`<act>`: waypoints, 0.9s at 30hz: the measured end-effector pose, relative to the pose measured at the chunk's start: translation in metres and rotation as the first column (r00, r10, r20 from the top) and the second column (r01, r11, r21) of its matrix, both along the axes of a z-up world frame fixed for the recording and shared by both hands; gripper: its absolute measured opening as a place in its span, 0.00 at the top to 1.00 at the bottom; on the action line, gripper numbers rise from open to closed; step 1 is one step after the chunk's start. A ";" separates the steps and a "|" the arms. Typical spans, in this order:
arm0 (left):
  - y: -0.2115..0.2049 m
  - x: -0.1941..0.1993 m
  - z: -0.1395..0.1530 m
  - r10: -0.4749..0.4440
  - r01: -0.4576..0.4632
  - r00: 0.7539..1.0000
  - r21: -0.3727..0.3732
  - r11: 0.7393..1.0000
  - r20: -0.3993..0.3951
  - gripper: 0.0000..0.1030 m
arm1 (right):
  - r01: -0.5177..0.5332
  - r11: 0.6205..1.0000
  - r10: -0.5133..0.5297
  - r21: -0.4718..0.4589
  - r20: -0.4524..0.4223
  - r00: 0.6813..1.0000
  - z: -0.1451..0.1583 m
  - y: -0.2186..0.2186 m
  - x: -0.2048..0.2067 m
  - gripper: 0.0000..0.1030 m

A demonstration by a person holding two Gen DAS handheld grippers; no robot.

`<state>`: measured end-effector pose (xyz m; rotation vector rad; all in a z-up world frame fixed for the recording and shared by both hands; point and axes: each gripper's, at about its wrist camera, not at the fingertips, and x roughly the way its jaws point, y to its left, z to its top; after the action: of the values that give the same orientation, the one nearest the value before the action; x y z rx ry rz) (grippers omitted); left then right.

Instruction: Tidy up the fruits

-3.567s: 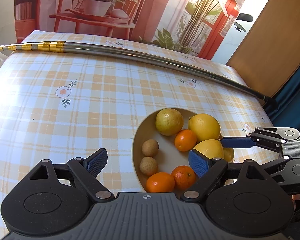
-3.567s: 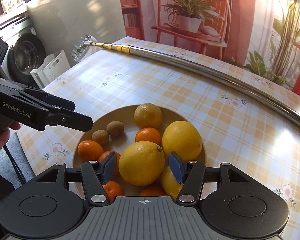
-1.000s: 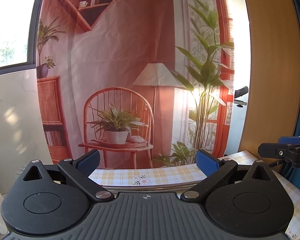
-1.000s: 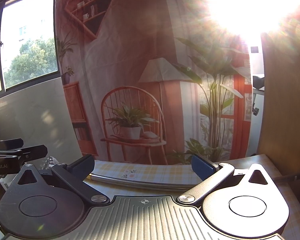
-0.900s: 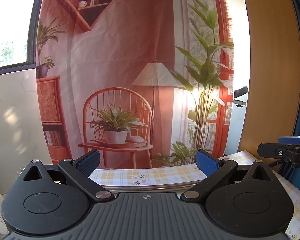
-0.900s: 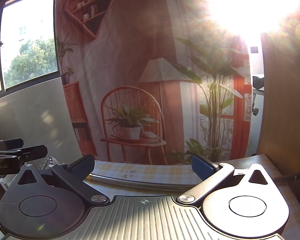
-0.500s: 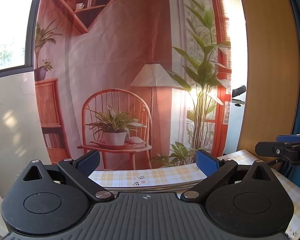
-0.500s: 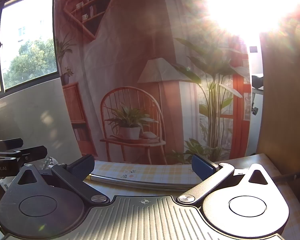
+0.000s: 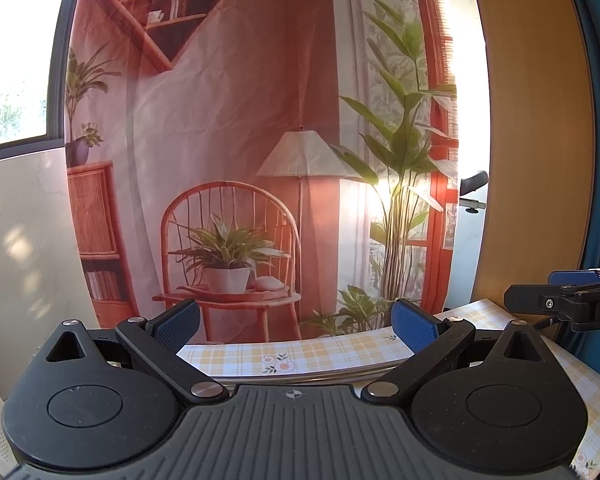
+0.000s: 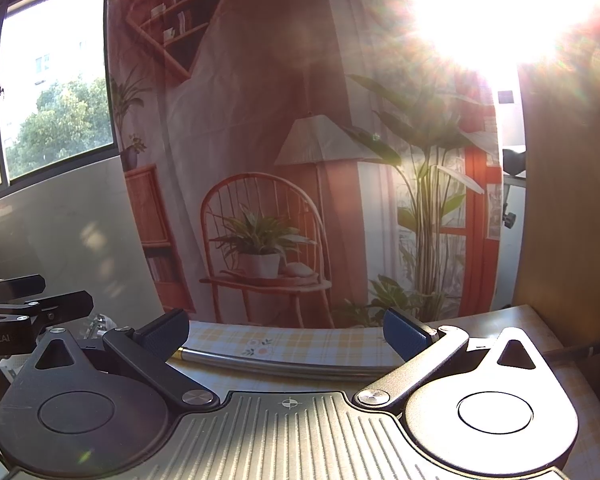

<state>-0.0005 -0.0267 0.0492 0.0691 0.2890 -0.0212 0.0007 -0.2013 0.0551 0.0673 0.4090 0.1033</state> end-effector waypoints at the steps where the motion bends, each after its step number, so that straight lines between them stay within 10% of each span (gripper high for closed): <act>1: 0.000 0.000 0.000 0.000 0.000 1.000 0.000 1.000 0.000 0.00 | 0.000 1.000 0.000 0.000 0.000 1.000 0.000 0.000 0.000 0.00; 27: -0.001 -0.003 0.000 -0.005 0.005 1.000 0.011 1.000 0.002 0.00 | 0.010 1.000 -0.010 0.003 0.006 1.000 -0.002 0.000 -0.004 0.00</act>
<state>-0.0031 -0.0276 0.0488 0.0804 0.2871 -0.0244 -0.0029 -0.2014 0.0527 0.0723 0.4027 0.0946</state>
